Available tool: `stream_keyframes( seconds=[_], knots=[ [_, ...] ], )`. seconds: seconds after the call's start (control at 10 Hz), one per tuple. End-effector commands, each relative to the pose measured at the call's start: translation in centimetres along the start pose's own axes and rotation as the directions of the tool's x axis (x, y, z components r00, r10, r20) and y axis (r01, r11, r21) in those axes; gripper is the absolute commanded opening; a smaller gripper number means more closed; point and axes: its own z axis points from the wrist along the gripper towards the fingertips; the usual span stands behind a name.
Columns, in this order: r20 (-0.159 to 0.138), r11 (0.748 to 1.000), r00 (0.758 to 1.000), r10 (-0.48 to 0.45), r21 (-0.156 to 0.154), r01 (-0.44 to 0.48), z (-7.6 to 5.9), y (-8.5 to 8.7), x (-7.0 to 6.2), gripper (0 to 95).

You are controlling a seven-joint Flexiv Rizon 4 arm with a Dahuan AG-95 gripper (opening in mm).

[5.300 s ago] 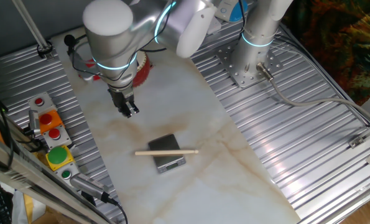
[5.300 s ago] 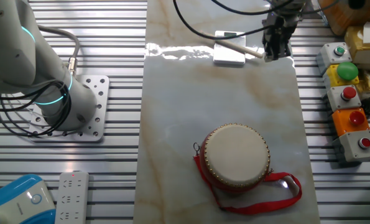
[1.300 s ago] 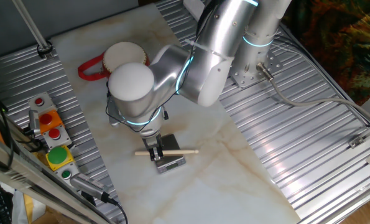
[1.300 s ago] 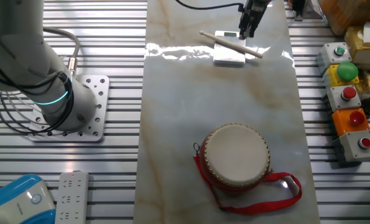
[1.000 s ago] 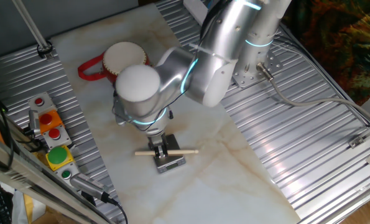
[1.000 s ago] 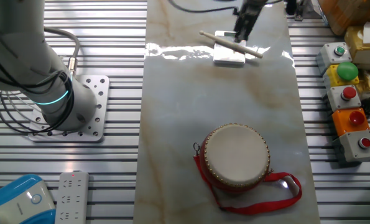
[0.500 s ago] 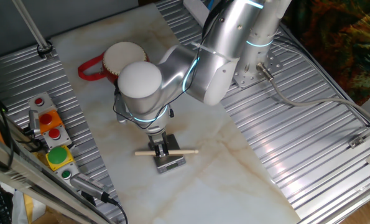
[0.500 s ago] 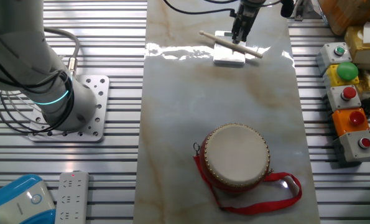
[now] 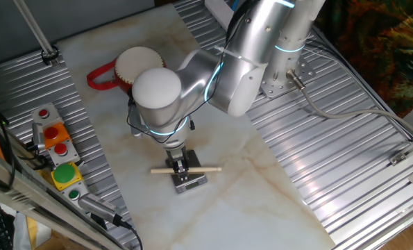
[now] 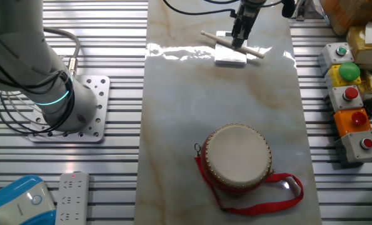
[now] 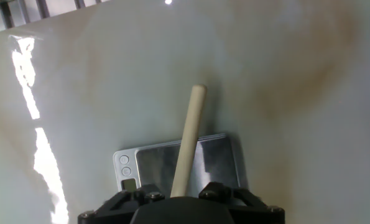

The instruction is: Play the drum

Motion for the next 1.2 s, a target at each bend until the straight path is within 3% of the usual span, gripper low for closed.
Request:
stream_keyframes(
  seconds=[0.1, 0.8, 0.9, 1.2],
  knots=[
    [0.000, 1.000, 1.000, -0.002, 0.000, 0.002, 0.2, 0.0, 0.1, 57.0],
    [0.002, 1.000, 1.000, -0.012, -0.004, 0.012, 1.8, 0.1, 0.1, 57.0],
    [0.003, 1.000, 1.000, -0.011, -0.005, 0.011, 1.9, 0.1, 0.1, 38.0],
    [0.009, 1.000, 1.000, -0.024, 0.001, 0.024, 1.7, 0.0, -0.2, 38.0]
  ],
)
